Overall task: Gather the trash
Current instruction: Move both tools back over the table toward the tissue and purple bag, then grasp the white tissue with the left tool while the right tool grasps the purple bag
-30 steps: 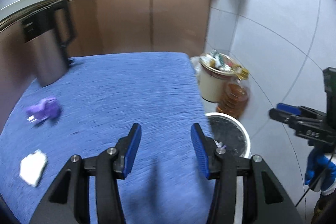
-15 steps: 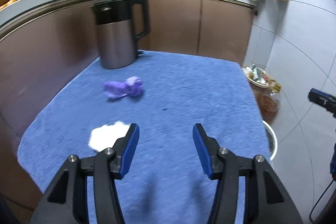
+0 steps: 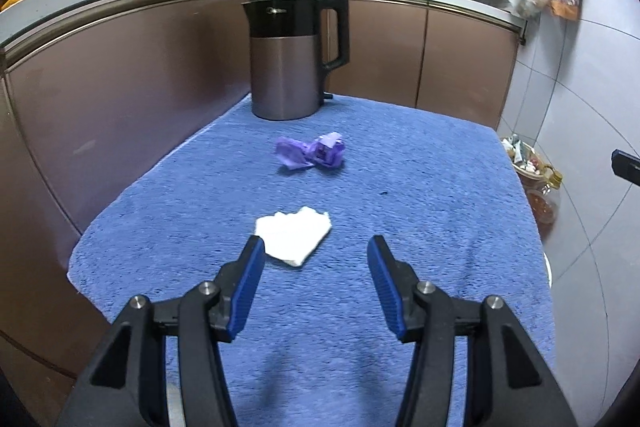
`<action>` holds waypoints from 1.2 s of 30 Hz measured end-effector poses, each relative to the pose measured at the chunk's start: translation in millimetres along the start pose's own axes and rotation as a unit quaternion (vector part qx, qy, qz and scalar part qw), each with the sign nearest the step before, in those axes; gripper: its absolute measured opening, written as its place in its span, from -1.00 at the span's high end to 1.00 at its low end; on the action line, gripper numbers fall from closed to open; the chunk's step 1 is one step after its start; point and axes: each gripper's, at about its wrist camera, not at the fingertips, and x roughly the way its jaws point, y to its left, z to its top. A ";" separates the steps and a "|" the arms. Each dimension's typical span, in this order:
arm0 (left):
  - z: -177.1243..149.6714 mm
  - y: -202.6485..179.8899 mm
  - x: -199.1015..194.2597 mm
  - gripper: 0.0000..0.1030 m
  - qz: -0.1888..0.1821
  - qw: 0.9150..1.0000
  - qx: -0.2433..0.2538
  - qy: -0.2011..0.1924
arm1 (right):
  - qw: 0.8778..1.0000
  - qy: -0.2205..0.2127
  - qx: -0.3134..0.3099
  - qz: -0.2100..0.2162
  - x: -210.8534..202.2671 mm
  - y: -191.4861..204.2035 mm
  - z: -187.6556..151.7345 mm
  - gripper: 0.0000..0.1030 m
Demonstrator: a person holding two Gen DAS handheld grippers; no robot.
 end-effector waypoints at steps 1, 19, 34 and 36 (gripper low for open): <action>0.3 3.3 -2.0 0.00 0.002 1.000 -0.002 -0.002 | 1.000 -0.002 -0.001 0.001 -0.3 2.4 1.8 -0.18; 10.8 34.7 5.7 0.00 0.011 0.999 -0.031 -0.002 | 0.999 -0.005 -0.014 0.029 19.2 18.1 25.2 -0.19; 13.5 26.8 60.9 0.00 -0.004 0.999 -0.020 0.024 | 0.999 0.030 -0.017 0.037 76.4 10.8 33.7 -0.19; 13.4 25.2 66.5 0.00 -0.002 1.000 -0.012 0.024 | 0.999 0.033 -0.019 0.038 84.2 11.2 36.5 -0.19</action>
